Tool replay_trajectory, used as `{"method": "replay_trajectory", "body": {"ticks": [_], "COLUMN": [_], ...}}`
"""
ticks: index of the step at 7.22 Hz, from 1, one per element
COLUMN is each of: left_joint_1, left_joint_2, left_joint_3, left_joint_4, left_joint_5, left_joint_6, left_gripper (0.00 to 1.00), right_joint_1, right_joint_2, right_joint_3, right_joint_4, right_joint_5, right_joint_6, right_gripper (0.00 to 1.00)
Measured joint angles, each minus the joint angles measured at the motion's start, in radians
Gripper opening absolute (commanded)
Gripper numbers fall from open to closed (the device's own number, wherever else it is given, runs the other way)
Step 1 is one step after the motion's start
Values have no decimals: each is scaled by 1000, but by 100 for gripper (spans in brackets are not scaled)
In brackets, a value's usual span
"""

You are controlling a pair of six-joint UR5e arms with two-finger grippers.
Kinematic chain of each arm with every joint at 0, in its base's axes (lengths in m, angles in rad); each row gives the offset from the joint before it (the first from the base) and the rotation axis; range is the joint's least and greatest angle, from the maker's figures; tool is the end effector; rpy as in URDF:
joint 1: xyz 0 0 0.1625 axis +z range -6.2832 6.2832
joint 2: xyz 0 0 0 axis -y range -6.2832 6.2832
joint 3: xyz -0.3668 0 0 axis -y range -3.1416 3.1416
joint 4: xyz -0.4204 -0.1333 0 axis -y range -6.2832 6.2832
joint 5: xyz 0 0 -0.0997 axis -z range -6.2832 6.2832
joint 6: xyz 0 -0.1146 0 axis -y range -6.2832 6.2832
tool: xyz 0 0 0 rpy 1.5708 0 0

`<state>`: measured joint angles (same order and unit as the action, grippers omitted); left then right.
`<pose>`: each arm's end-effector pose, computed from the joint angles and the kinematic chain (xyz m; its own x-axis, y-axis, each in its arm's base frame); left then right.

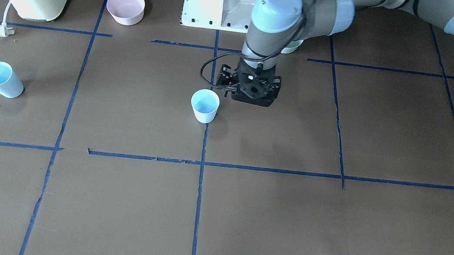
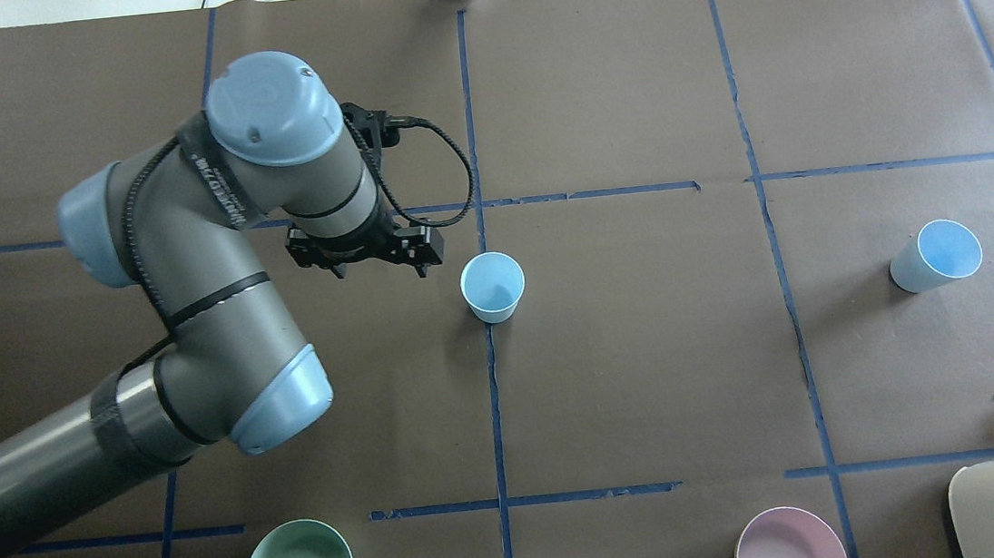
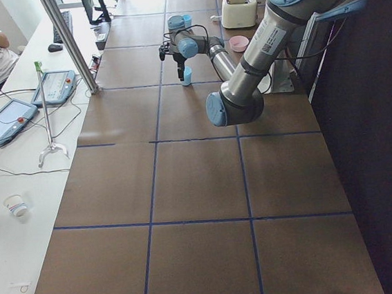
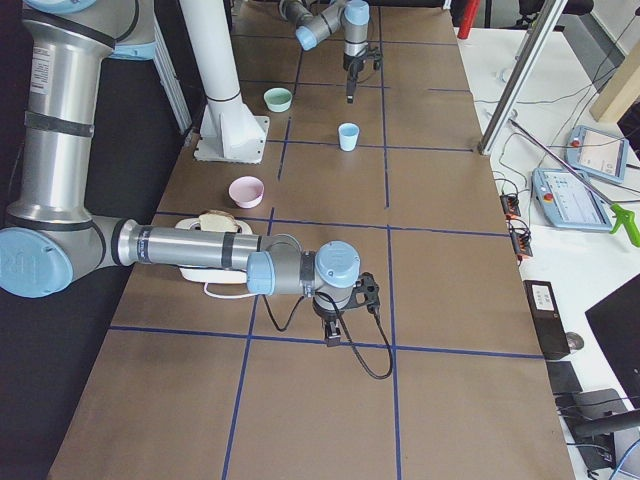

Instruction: Stack blue cups with both arms

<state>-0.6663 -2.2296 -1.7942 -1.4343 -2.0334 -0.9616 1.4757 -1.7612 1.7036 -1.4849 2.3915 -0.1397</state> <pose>0.4480 -0.4568 0.1356 0.6539 0.1373 -0.7440 -0.0720 0.9902 0.1194 0.0063 -0.4548 0.6221 0.6569 -0.2231 0.7203 0.1882 0.9735 0.1299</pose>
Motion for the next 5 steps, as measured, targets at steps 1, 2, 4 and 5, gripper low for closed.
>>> {"method": "replay_trajectory", "body": {"ticks": [1, 2, 4, 5], "left_joint_1": [-71, -168, -416, -543], "left_joint_2": [118, 243, 449, 550], "left_joint_3": [-99, -170, -201, -200], "left_joint_4": [23, 32, 38, 40], "left_joint_5": [-40, -91, -210, -262], "left_joint_6": [131, 300, 663, 806], "left_gripper": [100, 100, 100, 100], "right_joint_1": [0, 0, 0, 0], "right_joint_2": [0, 0, 0, 0], "right_joint_3": [0, 1, 1, 1], "right_joint_4": [0, 1, 0, 0], "right_joint_5": [0, 0, 2, 2], "right_joint_6": [0, 0, 0, 0], "right_gripper": [100, 100, 100, 100]}}
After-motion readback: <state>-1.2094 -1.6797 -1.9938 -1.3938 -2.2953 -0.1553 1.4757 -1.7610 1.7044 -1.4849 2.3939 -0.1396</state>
